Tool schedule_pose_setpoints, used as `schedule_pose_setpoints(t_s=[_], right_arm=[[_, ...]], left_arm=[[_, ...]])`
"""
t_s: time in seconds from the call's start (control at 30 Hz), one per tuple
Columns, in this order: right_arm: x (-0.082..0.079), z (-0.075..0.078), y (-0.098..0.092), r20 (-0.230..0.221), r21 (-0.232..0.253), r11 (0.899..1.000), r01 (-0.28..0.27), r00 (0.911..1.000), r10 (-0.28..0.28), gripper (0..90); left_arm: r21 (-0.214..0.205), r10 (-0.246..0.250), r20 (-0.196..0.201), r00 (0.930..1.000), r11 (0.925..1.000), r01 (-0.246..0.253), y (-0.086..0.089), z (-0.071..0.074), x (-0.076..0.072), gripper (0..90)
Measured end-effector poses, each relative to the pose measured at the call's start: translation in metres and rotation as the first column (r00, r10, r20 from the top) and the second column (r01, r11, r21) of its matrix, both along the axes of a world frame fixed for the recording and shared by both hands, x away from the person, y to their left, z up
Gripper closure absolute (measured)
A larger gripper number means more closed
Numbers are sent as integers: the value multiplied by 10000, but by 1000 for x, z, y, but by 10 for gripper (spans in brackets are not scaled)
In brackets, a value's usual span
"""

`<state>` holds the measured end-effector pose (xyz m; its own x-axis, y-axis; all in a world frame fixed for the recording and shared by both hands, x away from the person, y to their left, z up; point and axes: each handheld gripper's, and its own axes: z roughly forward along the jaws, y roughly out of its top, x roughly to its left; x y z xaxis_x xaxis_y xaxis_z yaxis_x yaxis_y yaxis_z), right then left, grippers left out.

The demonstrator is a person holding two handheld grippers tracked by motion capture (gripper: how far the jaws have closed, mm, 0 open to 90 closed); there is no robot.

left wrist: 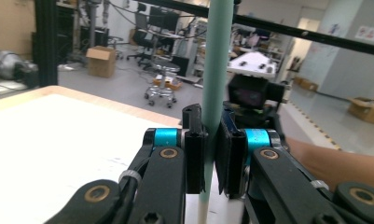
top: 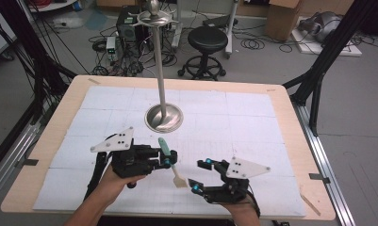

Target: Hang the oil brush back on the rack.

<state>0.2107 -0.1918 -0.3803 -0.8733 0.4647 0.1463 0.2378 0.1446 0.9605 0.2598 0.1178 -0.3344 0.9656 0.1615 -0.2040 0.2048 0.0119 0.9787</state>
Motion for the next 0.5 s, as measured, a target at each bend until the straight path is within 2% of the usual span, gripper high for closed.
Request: schedule_pose_setpoints(t_s=[0.07, 0.17, 0.23, 0.33, 0.43, 0.5], right_arm=[[-5, 0, -14, -10, -212, 9972, 716, 9974, -717, 271], [-9, -2, -33, 46, -524, 9838, 1712, 9852, -1712, 224], [-11, -4, -45, 82, -726, 9678, 2412, 9704, -2412, 199], [-12, -4, -57, 316, -1092, 9351, 3370, 9415, -3356, 188], [-14, -2, -66, 392, -1086, 9176, 3824, 9240, -3805, 179], [-13, -1, -69, 438, -1064, 9155, 3881, 9216, -3856, 179]], left_arm=[[163, 205, 47, 9998, 9997, -206, 1, 3, 4, 829], [456, 671, 35, 9977, 9967, -672, 2, 5, 11, 829], [611, 923, -3, 9957, 9939, -921, 3, 6, 16, 829], [727, 1293, -190, 9914, 9892, -1276, 5, 7, 24, 829], [883, 1585, -405, 9865, 9840, -1545, 8, 10, 32, 829], [953, 1762, -517, 9830, 9807, -1708, 10, 14, 37, 829]])
